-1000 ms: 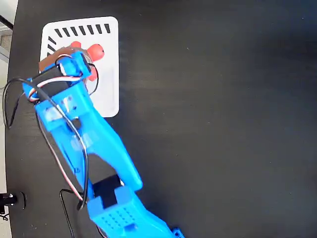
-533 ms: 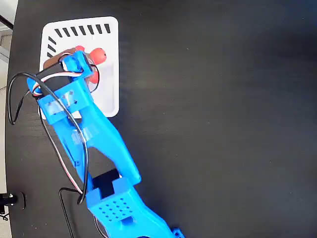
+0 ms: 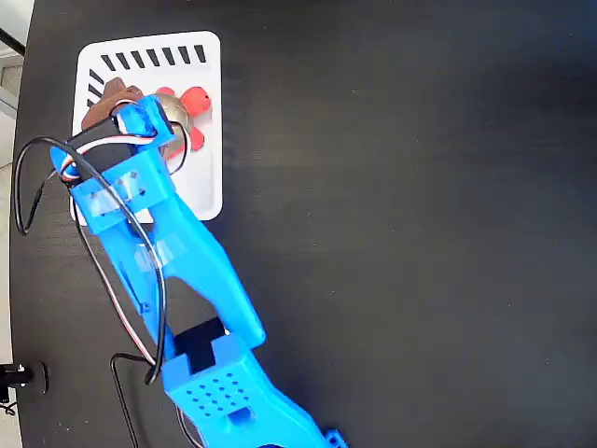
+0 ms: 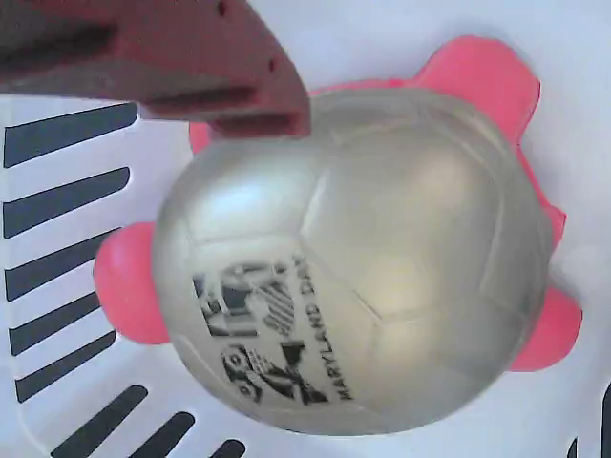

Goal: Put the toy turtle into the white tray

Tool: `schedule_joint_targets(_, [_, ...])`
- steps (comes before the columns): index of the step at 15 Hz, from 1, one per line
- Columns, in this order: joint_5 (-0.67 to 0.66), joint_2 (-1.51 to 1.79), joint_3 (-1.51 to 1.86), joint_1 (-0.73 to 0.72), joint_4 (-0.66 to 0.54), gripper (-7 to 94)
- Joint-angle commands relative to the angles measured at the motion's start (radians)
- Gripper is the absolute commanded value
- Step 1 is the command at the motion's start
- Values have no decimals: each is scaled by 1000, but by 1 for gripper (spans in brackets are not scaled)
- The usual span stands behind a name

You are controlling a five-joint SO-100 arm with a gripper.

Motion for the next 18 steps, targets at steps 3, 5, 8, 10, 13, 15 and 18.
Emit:
schedule_joint_targets(3, [11, 221, 35, -5, 9, 43])
schedule_joint_targets(5, [12, 365, 100, 11, 5, 22])
schedule_joint_targets(8, [9, 607, 253, 28, -6, 0])
schedule_joint_targets(10, [11, 779, 403, 40, -15, 0])
schedule_joint_targets(13, [55, 1065, 736, 87, -115, 0])
schedule_joint_targets(15, [109, 1252, 994, 143, -236, 0])
schedule_joint_targets(18, [164, 1483, 1378, 235, -462, 0])
